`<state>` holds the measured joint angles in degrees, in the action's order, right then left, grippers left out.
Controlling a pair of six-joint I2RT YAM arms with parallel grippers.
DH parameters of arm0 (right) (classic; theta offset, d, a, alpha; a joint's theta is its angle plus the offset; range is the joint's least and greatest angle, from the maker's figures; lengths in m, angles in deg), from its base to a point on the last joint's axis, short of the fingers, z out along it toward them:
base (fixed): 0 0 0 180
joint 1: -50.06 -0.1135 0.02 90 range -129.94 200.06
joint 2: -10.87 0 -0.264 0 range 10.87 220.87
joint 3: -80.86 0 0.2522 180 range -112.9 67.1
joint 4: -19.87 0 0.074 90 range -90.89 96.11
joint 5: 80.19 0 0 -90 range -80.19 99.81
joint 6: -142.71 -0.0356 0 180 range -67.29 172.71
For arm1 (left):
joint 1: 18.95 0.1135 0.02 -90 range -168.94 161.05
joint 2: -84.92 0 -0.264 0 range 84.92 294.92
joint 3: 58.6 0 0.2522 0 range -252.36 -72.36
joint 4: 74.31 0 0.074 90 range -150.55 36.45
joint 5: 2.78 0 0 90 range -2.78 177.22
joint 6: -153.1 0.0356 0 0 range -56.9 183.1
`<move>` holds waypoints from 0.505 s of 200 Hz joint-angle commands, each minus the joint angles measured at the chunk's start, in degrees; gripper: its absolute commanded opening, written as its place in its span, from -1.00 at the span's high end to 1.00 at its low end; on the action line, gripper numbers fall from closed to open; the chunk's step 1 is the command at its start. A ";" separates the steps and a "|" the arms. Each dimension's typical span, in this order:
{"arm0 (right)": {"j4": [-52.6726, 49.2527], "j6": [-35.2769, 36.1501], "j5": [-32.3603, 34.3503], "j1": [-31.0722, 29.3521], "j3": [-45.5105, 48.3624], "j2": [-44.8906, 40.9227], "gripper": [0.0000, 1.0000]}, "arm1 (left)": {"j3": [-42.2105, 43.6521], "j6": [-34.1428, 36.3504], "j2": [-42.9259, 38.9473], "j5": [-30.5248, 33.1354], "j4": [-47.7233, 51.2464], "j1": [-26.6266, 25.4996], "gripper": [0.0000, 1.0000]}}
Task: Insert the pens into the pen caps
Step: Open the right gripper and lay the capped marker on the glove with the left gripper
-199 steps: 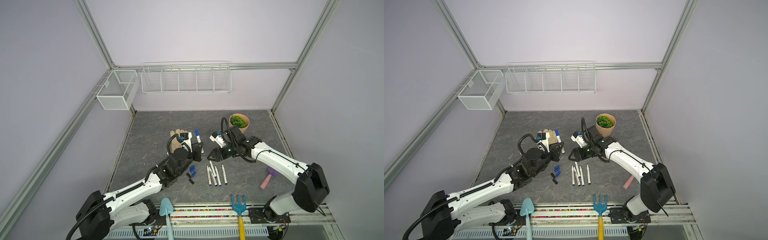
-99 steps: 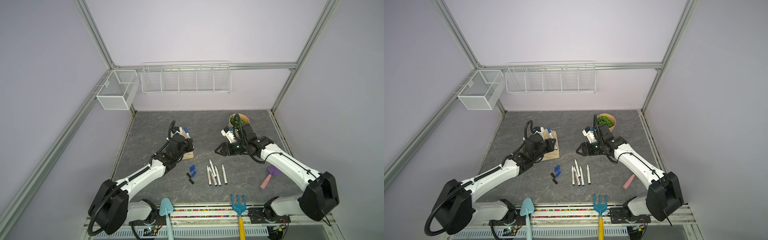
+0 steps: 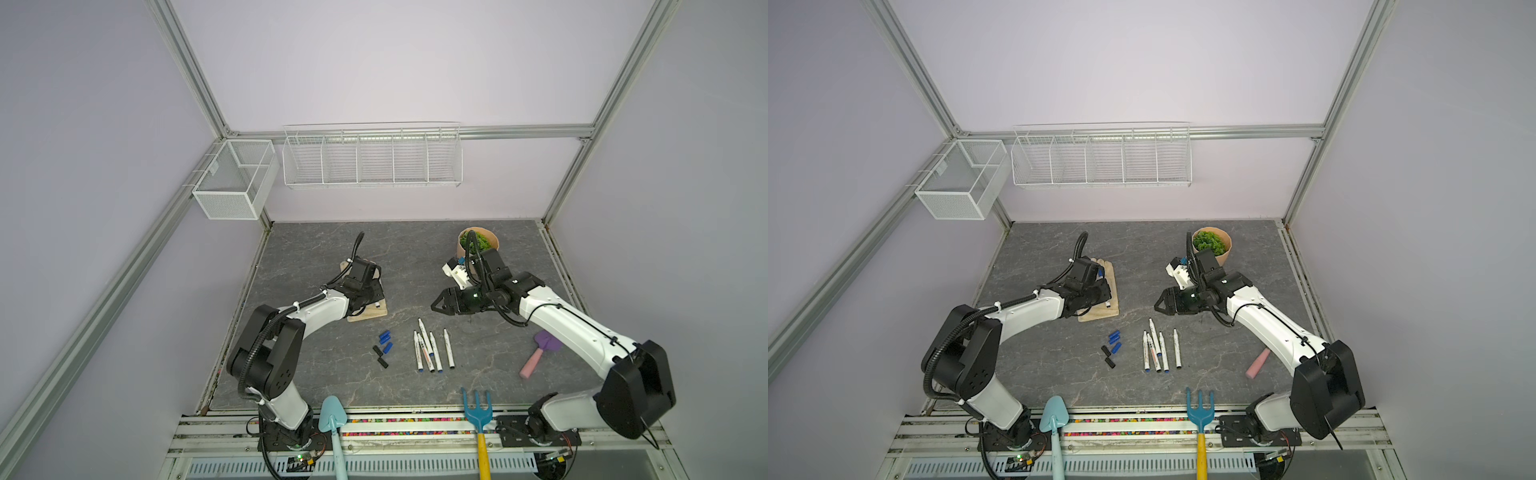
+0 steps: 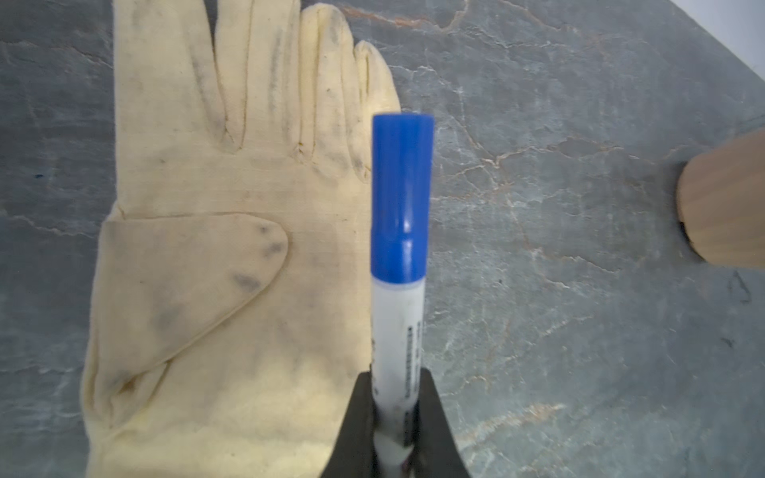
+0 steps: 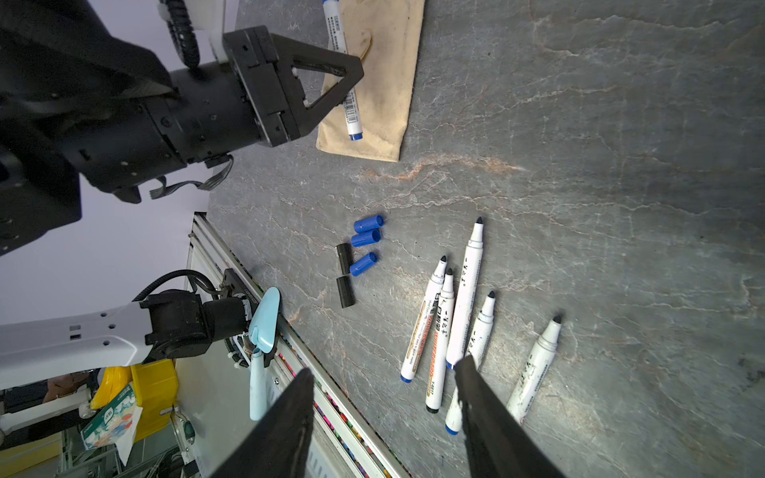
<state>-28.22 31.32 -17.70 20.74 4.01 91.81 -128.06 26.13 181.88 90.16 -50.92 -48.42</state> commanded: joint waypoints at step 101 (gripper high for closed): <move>-1.53 1.65 0.96 -0.10 0.24 -0.53 -0.14 | 0.91 0.50 -5.68 -1.26 7.55 -1.06 0.25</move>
<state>-29.05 31.71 -17.13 20.71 4.01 91.81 -129.00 26.98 182.45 88.63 -45.98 -47.96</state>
